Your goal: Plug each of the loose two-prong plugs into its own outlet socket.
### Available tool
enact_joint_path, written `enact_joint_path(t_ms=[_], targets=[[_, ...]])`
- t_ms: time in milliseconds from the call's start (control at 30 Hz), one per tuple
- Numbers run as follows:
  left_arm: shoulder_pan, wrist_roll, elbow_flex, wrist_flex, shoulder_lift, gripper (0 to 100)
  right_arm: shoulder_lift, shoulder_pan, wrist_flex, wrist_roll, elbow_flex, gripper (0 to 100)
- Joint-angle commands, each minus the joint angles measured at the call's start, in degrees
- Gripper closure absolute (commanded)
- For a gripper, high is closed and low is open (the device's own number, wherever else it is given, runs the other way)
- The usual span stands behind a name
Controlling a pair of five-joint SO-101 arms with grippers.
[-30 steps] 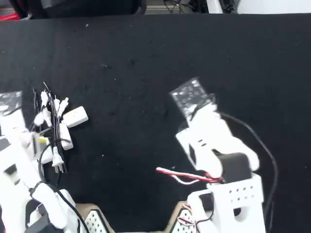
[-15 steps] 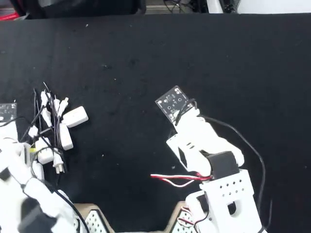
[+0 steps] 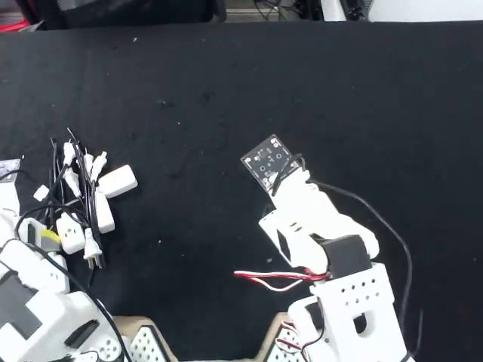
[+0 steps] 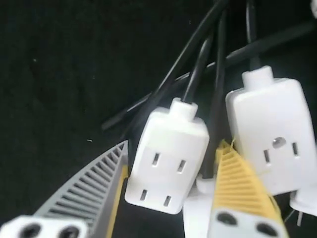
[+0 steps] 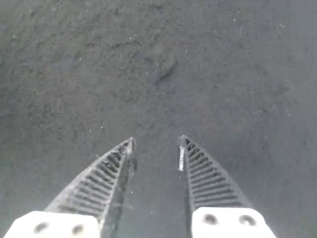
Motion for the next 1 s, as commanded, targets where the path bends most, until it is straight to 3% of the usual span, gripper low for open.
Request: enact_joint_path(t_ms=[0,167,300,433,767,867,967], targets=[[-2.1,-1.0,2.2,0.7,-5.5,73,0.3,-0.7,0.2,-0.4,-0.3,87.1],[2.7,1.1,10.2,-3.9,-11.5,73,0.3,-0.7,-0.3,-0.4,1.6,87.1],[5.8,7.1,15.5,-11.3,-13.5,85,0.3,-0.4,-0.2,-0.4,2.4,87.1],[6.5,9.9,14.5,-6.1,-17.1,97,0.3,-0.4,-0.2,-0.4,2.2,87.1],[5.0,13.2,5.8,14.4,-35.1,97,0.2,-0.4,-0.3,-0.4,2.0,87.1],[2.5,14.7,7.3,12.8,-41.1,97,0.2,-0.4,-1.8,-0.3,2.2,87.1],[3.2,17.0,13.4,5.9,-44.9,96,0.2,-0.4,-3.2,-0.3,2.5,87.1]])
